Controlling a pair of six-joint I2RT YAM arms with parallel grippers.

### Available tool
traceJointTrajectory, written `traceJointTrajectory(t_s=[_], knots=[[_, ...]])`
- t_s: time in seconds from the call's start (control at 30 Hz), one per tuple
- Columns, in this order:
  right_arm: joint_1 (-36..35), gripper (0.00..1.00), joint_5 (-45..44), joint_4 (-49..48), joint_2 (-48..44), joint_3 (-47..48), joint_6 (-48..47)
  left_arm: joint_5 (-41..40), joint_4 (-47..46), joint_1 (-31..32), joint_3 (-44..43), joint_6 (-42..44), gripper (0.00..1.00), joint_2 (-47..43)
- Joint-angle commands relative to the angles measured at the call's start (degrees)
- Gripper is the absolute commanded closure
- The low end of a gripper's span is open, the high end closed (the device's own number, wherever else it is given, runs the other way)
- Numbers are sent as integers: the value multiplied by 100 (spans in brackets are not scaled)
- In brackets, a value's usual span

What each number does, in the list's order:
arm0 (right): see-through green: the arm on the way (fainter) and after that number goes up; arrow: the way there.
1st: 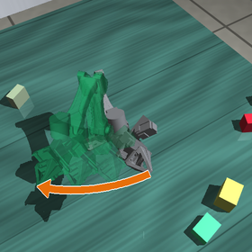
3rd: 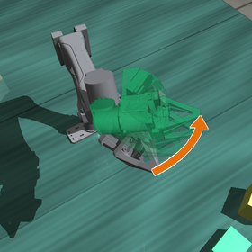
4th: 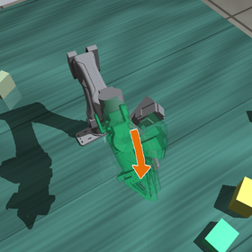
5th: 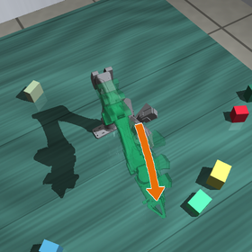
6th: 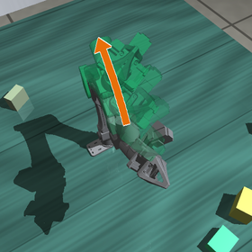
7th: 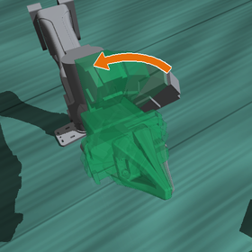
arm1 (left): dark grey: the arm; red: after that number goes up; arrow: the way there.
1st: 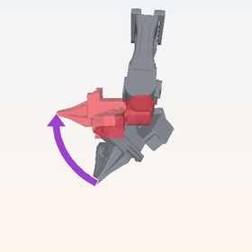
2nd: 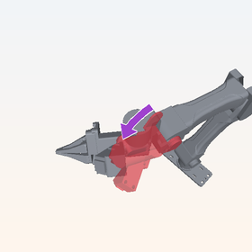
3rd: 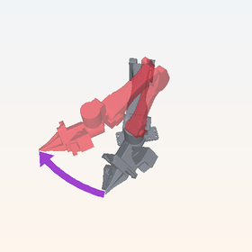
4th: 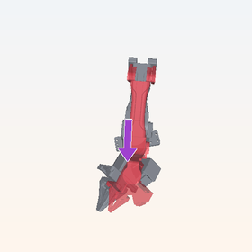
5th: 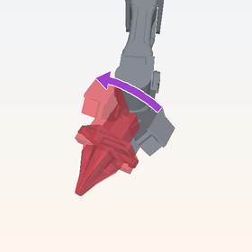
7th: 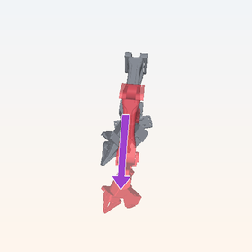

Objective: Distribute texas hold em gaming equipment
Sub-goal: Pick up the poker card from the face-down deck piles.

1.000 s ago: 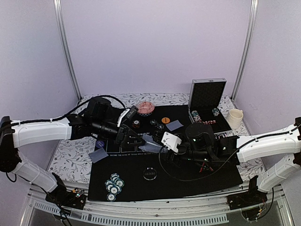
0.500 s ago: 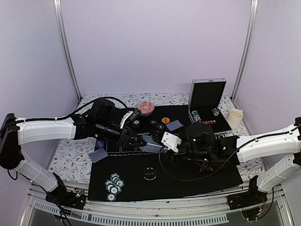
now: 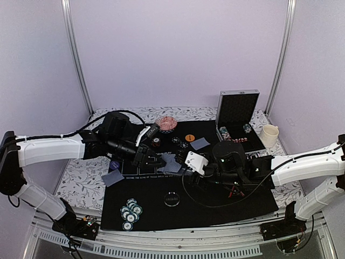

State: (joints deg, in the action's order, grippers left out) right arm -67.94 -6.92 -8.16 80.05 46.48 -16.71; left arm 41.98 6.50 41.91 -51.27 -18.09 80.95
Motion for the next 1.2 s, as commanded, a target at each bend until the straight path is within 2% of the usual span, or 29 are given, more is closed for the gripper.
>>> traceJointTrajectory(t_s=[0.0, 0.07, 0.2, 0.27, 0.37, 0.5, 0.73, 1.0, 1.17], knots=[[-21, 51, 18, -177, -64, 79, 37, 453, -260, -78, 20, -85, 53, -214], [-25, 51, 15, -184, -69, 72, 30, 572, -305, -83, 28, -121, 58, -233], [-20, 51, 6, -192, -70, 71, 27, 680, -292, -78, 62, -153, 82, -190], [-24, 51, -3, -196, -68, 71, 27, 713, -278, -78, 72, -183, 88, -196], [-22, 51, -7, -194, -88, 61, 43, 652, -212, -89, 81, -188, 90, -286], [-20, 51, -59, -195, -113, 45, 36, 614, -170, -100, 137, -190, 97, -419], [-10, 51, -139, -211, -165, -17, 19, 598, -73, -116, 154, -197, 100, -598], [53, 51, -204, -303, -241, -158, 82, 744, -35, -156, 151, -239, 100, -775], [166, 51, -233, -459, -301, -379, 221, 715, -464, -243, 306, -480, 100, -1022]])
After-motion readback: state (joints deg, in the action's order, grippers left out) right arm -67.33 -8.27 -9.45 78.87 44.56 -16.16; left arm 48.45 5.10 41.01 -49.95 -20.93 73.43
